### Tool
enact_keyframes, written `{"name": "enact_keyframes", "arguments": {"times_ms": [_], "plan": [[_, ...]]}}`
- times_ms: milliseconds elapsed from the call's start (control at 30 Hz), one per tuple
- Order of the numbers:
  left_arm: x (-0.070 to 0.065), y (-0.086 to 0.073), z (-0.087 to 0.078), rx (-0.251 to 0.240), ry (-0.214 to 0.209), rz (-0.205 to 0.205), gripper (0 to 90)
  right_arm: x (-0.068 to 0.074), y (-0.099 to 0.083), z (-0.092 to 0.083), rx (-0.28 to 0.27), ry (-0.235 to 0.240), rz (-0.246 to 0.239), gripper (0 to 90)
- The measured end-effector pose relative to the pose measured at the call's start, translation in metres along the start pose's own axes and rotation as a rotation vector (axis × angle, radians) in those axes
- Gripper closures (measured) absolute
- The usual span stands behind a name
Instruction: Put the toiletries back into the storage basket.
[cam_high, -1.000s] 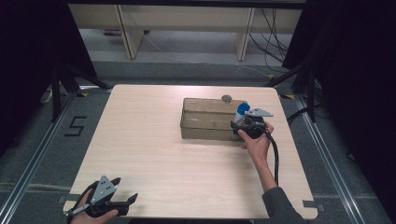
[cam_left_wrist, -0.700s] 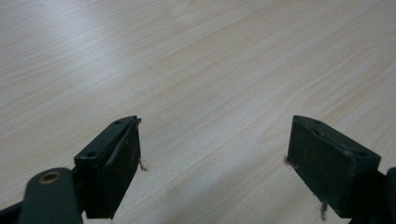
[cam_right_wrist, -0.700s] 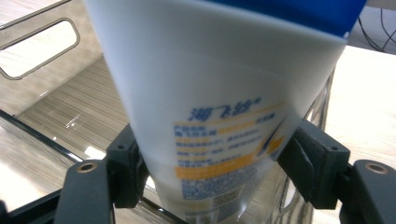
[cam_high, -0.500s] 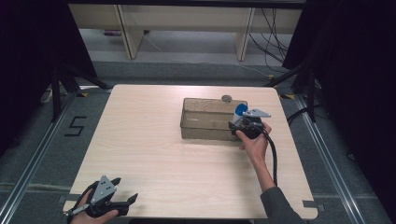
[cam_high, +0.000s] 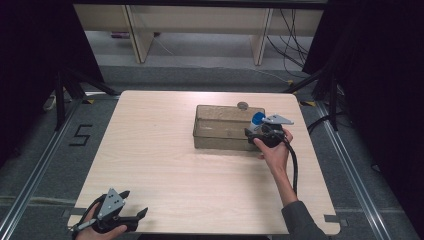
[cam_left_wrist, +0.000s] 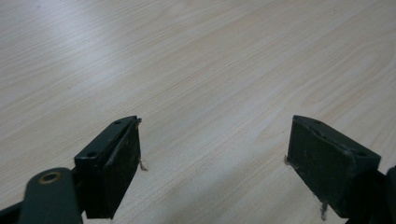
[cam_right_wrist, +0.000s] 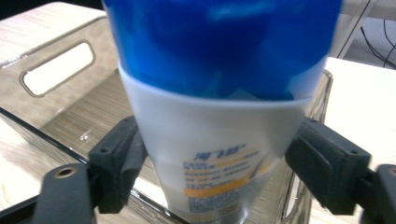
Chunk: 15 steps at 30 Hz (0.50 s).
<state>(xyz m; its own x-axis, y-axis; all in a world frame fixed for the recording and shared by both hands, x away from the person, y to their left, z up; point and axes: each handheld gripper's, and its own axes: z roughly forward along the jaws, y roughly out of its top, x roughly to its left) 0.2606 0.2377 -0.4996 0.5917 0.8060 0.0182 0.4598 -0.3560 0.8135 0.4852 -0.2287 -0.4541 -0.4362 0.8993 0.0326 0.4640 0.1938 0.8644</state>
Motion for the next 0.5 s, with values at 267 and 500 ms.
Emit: {"name": "enact_keyframes", "arguments": {"times_ms": [267, 500], "plan": [[0.000, 0.000, 0.000, 0.002, 0.000, 0.002, 17.1, -0.002, 0.004, -0.010, -0.042, -0.014, 0.019, 19.6], [0.000, 0.000, 0.000, 0.006, 0.003, 0.001, 17.0, 0.001, 0.008, -0.019, -0.045, -0.012, 0.022, 18.0]]}}
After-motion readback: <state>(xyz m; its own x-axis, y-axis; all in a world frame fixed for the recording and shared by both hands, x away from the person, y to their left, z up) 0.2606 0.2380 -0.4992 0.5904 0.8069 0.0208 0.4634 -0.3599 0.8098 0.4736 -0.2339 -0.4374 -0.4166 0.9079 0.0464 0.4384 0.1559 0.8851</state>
